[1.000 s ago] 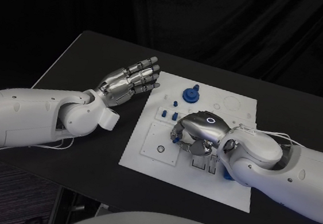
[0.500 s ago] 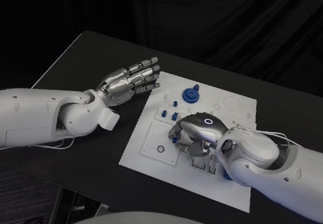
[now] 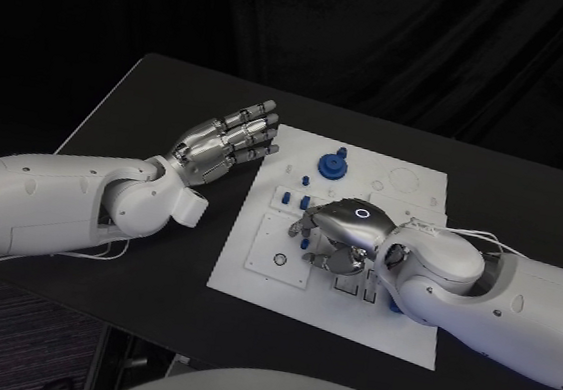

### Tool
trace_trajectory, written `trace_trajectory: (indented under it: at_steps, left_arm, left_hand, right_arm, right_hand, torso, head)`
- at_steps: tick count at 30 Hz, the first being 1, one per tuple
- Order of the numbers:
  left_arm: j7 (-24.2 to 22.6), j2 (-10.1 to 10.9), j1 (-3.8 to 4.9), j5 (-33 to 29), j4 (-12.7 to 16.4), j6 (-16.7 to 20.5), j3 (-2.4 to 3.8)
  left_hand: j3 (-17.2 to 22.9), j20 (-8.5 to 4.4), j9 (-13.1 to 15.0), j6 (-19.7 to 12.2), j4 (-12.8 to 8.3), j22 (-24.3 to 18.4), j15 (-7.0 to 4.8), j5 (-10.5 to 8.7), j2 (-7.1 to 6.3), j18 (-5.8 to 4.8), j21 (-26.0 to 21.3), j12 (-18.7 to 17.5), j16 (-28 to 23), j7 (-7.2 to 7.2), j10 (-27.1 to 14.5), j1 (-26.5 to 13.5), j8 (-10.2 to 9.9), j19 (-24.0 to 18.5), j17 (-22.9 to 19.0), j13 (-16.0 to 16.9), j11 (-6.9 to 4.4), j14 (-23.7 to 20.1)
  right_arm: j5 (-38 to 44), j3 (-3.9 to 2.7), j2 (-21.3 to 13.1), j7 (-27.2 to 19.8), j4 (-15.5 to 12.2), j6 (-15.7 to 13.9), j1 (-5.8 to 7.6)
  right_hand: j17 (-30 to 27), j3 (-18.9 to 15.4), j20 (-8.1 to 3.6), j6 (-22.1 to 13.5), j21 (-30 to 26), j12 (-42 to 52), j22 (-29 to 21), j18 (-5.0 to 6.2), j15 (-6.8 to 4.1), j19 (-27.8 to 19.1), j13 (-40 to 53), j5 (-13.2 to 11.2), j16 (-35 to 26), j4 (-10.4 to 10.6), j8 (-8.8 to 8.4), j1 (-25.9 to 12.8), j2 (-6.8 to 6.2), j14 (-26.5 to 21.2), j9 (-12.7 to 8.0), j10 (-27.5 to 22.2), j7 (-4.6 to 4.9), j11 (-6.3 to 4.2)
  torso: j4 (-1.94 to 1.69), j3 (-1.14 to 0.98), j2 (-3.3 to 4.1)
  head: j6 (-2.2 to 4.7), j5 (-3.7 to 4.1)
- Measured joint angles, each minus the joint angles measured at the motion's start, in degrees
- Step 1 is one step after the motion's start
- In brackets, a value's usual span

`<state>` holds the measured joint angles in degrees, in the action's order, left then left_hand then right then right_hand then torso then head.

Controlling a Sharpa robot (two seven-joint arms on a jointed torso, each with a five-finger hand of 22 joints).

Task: Assemble the parts on the task board

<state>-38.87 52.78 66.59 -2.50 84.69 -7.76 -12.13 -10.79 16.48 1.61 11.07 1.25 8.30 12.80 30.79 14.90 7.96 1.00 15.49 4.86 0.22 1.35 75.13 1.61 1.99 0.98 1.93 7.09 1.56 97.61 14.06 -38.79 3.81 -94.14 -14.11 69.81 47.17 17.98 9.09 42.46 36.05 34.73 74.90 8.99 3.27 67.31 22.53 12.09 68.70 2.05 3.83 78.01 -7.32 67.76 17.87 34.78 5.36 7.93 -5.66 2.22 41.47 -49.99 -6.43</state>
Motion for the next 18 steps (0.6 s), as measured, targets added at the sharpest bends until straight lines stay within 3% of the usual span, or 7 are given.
trace_trajectory:
  at_steps: [3,5,7,10,12,16,18]
  left_arm:
    - [0.0,0.0,-0.02,0.0,0.0,0.0,0.0]
    - [0.0,0.0,-0.04,0.0,0.0,0.0,0.0]
    - [0.0,0.1,-0.05,0.0,0.0,0.0,0.0]
    - [0.0,0.1,-0.06,0.0,0.1,0.0,0.0]
    - [0.0,0.2,-0.06,0.0,0.1,0.0,0.0]
    - [0.0,0.4,-0.07,0.0,0.2,0.0,0.0]
    - [0.0,0.5,-0.08,0.0,0.4,0.0,0.0]
  left_hand:
    - [0.2,0.0,0.1,0.3,-0.2,0.0,0.0,0.23,0.0,-0.01,0.0,0.0,0.0,0.3,0.0,0.0,0.0,0.0,0.0,0.0,0.0,0.0]
    - [0.2,0.0,0.1,0.3,-0.2,0.0,0.0,0.23,0.0,-0.01,0.0,0.0,0.0,0.3,0.0,0.0,0.0,0.0,0.0,0.0,0.0,0.0]
    - [0.2,0.0,0.1,0.3,-0.2,0.0,0.0,0.23,0.0,0.0,0.0,0.0,0.0,0.3,0.0,0.0,0.0,0.0,0.0,0.0,0.0,0.0]
    - [0.2,0.0,0.1,0.3,-0.2,0.0,0.0,0.23,0.0,0.0,0.0,0.0,0.0,0.3,0.0,0.0,0.0,0.0,0.0,0.0,0.0,0.0]
    - [0.1,0.0,0.1,0.3,-0.2,0.0,0.0,0.23,0.0,-0.01,0.0,0.0,0.0,0.3,0.0,0.0,0.0,0.0,0.0,0.0,0.0,0.0]
    - [0.1,0.0,0.0,0.5,-0.5,-0.1,0.0,0.23,0.0,-0.01,0.0,0.4,0.4,0.54,0.0,0.0,0.0,0.0,0.1,0.0,0.0,0.0]
    - [0.1,0.0,0.1,0.5,-0.5,-0.1,0.0,0.22,0.0,0.0,0.0,0.4,0.4,0.54,0.2,0.0,0.0,0.0,0.1,0.0,0.2,0.0]
  right_arm:
    - [0.0,0.01,-0.6,0.1,-0.2,-0.2,-0.04]
    - [0.0,0.03,-1.4,0.1,-0.7,-0.6,-0.04]
    - [0.0,0.08,-2.4,0.1,-1.3,-1.1,0.01]
    - [-0.1,0.21,-4.0,0.1,-2.1,-1.9,0.7]
    - [-0.4,0.2,-5.4,0.0,-2.8,-2.6,1.9]
    - [-1.8,0.11,-8.3,0.2,-4.2,-3.7,4.82]
    - [-2.8,0.1,-9.9,0.5,-4.7,-4.1,6.26]
  right_hand:
    - [-3.9,-2.5,0.04,-4.9,-3.7,-0.5,0.0,0.01,0.09,-2.1,-0.2,-1.0,-2.0,0.8,0.0,0.1,-0.04,-3.3,-2.4,-6.7,-1.3,0.9]
    - [-5.7,-3.8,0.06,-5.5,-5.4,-0.6,0.0,0.06,0.09,-2.8,-0.7,-1.0,-2.8,1.5,0.0,1.4,-0.12,-4.5,-3.3,-9.8,-1.55,1.19]
    - [-7.1,-5.6,0.02,-5.4,-6.4,-1.3,0.0,0.89,0.07,-3.0,-1.9,-0.5,-3.3,3.2,0.0,3.5,-0.7,-5.2,-3.9,-13.1,-1.57,1.38]
    - [-8.1,-8.5,-0.29,-4.9,-6.4,-2.5,0.0,0.89,-0.47,-2.3,-5.6,0.2,-3.3,10.0,0.0,8.6,-2.5,-4.6,-5.4,-16.2,-1.76,1.22]
    - [-8.7,-9.2,-0.39,-3.7,-6.4,-2.5,0.0,0.89,-0.46,-2.0,-7.4,0.4,-3.3,13.2,0.39,10.9,-2.92,-4.7,-6.0,-16.3,-1.86,1.19]
    - [-9.5,-8.6,0.02,-4.3,-6.7,-2.1,0.0,0.89,0.25,-1.0,-9.3,3.4,-3.5,13.6,0.57,12.2,-1.57,-3.5,-7.3,-13.6,-3.2,1.75]
    - [-8.8,-8.1,0.29,-4.6,-5.0,-2.1,0.0,0.88,0.7,0.8,-10.5,5.1,-3.4,12.3,0.27,12.1,-0.69,-1.8,-7.9,-11.4,-3.06,1.68]
  torso:
    - [0.0,0.02,0.0]
    - [0.0,0.02,0.0]
    - [0.0,0.02,0.0]
    - [0.01,0.02,0.01]
    - [0.01,0.01,0.01]
    - [0.03,-0.02,0.04]
    - [0.03,-0.03,0.04]
  head:
    - [0.0,-0.15]
    - [0.0,-0.15]
    - [0.0,-0.06]
    - [0.0,0.16]
    - [0.0,0.28]
    - [0.0,0.68]
    - [0.0,1.1]
